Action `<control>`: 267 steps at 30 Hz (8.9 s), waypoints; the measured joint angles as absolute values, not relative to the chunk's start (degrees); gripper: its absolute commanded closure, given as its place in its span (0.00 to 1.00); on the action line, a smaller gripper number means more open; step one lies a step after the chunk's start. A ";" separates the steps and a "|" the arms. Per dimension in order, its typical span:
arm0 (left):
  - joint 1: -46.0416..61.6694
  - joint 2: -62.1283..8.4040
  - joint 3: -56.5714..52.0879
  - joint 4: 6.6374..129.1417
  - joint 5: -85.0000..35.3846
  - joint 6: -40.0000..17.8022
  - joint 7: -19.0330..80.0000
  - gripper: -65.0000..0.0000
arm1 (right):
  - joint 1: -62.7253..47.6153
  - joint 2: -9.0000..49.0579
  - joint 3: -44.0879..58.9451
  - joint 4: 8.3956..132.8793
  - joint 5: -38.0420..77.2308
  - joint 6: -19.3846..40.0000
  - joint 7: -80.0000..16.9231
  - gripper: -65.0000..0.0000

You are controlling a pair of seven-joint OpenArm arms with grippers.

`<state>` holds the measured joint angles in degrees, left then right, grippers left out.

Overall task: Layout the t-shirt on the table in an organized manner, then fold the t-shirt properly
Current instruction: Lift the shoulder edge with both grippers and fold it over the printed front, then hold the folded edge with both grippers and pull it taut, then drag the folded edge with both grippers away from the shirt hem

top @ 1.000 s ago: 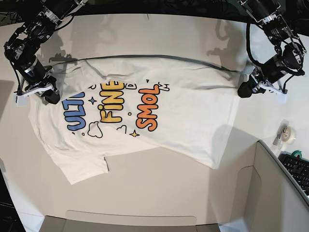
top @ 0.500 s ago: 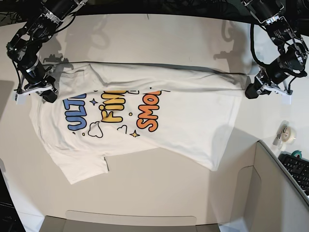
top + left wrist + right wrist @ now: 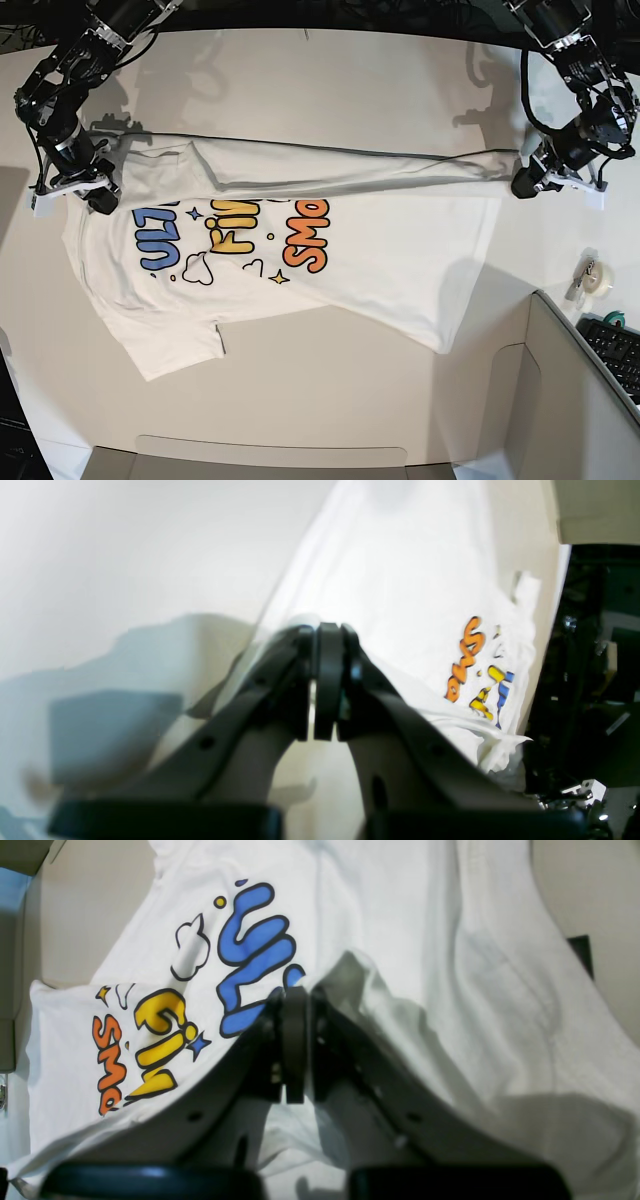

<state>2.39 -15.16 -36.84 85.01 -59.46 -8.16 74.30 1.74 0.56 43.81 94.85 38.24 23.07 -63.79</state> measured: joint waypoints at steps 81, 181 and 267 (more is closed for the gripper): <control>6.04 -16.43 -36.64 84.99 -59.75 -8.16 76.93 0.66 | -4.97 -7.79 64.75 98.48 59.24 1.83 -62.70 0.40; 13.52 -18.44 -32.03 82.50 -62.98 -8.64 71.92 1.00 | -7.99 -1.91 61.87 87.00 68.40 4.91 -64.62 1.00; 26.68 -11.75 -48.82 93.27 -61.65 -8.58 79.29 0.64 | -27.31 -1.04 69.25 95.94 71.75 2.70 -68.07 0.78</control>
